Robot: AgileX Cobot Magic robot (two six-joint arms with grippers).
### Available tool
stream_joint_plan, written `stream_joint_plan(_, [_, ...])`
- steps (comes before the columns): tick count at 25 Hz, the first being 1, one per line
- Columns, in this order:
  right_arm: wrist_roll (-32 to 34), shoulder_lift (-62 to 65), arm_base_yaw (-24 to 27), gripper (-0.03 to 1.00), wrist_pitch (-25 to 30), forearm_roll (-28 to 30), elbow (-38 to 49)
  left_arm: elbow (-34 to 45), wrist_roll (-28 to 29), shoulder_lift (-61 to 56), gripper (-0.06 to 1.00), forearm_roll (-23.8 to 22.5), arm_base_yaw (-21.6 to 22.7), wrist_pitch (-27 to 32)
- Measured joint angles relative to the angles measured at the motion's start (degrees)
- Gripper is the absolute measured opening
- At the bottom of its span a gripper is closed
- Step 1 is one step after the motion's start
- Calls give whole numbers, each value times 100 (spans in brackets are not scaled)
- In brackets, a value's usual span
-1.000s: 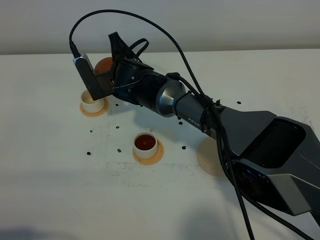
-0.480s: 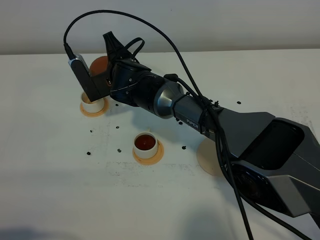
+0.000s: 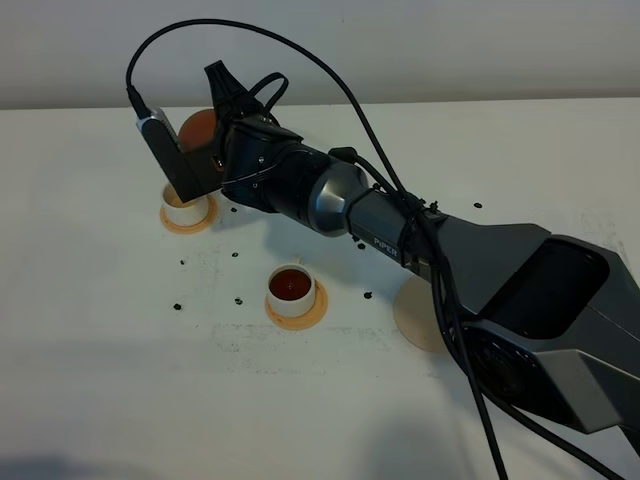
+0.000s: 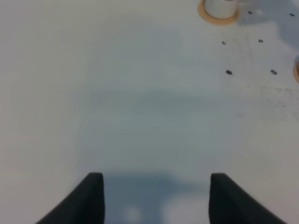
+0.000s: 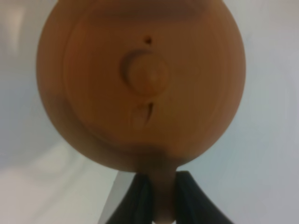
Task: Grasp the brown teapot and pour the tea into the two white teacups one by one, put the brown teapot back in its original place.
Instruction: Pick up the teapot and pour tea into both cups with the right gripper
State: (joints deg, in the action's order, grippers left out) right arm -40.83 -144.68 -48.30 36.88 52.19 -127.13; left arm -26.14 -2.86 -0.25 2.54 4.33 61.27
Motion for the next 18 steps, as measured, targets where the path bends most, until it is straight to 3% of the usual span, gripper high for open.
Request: stream_joint_plan(18, [-241, 0, 5, 12, -33, 165, 0, 0, 0, 0, 48, 0, 0, 0])
